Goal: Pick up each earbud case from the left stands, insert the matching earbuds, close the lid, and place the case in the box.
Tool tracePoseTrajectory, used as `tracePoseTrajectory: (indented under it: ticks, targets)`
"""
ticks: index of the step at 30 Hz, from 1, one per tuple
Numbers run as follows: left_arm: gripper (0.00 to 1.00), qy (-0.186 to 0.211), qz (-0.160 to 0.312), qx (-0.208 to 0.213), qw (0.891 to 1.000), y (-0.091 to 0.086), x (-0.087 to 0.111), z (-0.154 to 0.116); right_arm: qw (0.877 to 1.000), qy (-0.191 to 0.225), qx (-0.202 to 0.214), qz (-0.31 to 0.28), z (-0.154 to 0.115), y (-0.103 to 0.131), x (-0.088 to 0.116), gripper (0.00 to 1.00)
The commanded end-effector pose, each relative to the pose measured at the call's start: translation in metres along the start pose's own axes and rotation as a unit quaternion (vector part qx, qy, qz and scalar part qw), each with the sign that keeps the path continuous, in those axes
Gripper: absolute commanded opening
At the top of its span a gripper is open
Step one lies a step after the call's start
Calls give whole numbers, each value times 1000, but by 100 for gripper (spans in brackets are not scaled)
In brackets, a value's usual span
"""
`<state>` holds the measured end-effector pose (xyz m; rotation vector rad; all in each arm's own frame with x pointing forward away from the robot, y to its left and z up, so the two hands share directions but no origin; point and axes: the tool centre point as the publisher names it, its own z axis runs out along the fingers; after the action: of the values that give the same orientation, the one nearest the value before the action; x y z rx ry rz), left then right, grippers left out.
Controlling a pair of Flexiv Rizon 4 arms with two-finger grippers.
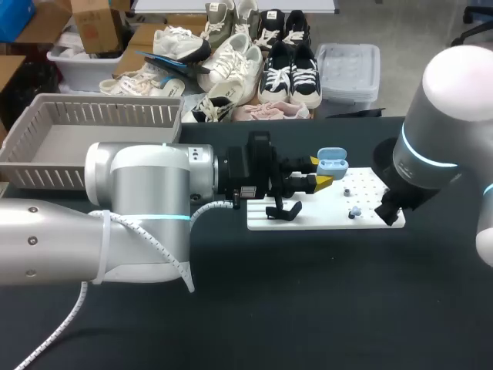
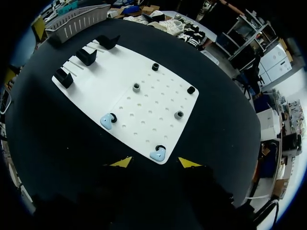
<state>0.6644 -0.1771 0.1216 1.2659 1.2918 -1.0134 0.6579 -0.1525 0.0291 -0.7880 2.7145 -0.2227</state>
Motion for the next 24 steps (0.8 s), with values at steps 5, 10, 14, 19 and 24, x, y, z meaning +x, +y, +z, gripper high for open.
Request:
tracePoseTrajectory:
  ticks: [5, 10, 14, 19, 24]
  targets:
    - [0, -2, 1, -4, 1000, -1, 1, 1, 999, 5, 39, 10, 3, 1, -3, 49]
    - [0, -2, 1, -4, 1000, -1, 1, 1, 999, 6, 36, 20, 3, 1, -4, 46]
    - [0, -2, 1, -4, 1000, -1, 1, 1, 999, 7, 32, 27, 4, 2, -4, 45]
    - [0, -2, 1, -4, 1000, -1, 1, 1, 999, 9, 30, 38, 4, 2, -3, 42]
    - [0, -2, 1, -4, 1000, -1, 1, 1, 999, 11, 28, 42, 5, 3, -1, 40]
